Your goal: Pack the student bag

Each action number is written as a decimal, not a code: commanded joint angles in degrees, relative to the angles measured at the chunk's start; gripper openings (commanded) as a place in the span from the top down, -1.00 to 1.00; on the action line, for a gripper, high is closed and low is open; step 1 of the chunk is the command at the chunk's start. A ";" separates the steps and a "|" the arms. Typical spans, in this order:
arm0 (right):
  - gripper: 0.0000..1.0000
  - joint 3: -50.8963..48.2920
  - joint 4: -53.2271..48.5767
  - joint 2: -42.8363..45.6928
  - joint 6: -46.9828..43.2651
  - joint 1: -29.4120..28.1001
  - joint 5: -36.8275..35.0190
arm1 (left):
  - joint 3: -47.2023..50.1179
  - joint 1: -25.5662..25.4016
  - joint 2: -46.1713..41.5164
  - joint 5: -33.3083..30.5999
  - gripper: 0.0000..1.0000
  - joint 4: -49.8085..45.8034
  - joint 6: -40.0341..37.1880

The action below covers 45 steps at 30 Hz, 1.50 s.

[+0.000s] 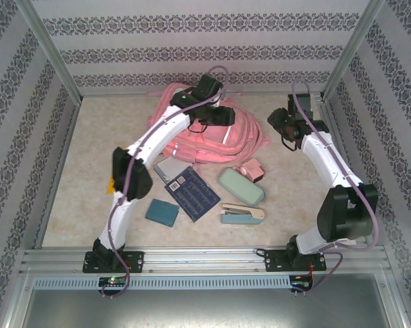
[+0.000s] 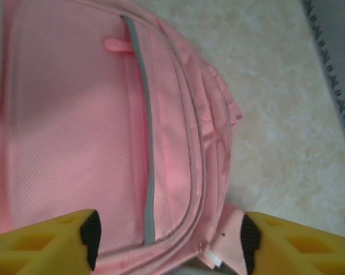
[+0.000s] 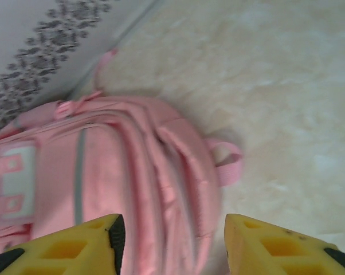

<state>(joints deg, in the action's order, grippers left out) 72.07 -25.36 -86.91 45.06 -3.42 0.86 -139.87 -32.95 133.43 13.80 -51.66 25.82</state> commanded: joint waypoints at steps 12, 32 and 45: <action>0.12 -7.44 8.89 -0.91 -1.57 1.93 2.04 | -14.20 -1.40 15.72 7.07 -0.08 0.89 0.98; 0.18 -7.86 11.05 2.59 -2.69 2.74 4.82 | -15.76 0.38 6.85 2.06 1.00 1.48 -3.81; -0.44 -2.98 6.25 10.94 -0.76 1.01 5.00 | -7.77 1.05 -11.40 11.92 1.00 -9.29 -24.04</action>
<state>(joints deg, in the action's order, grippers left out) 68.05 -16.82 -77.25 43.46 -1.76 5.48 -148.40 -31.33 126.80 19.46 -59.27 9.74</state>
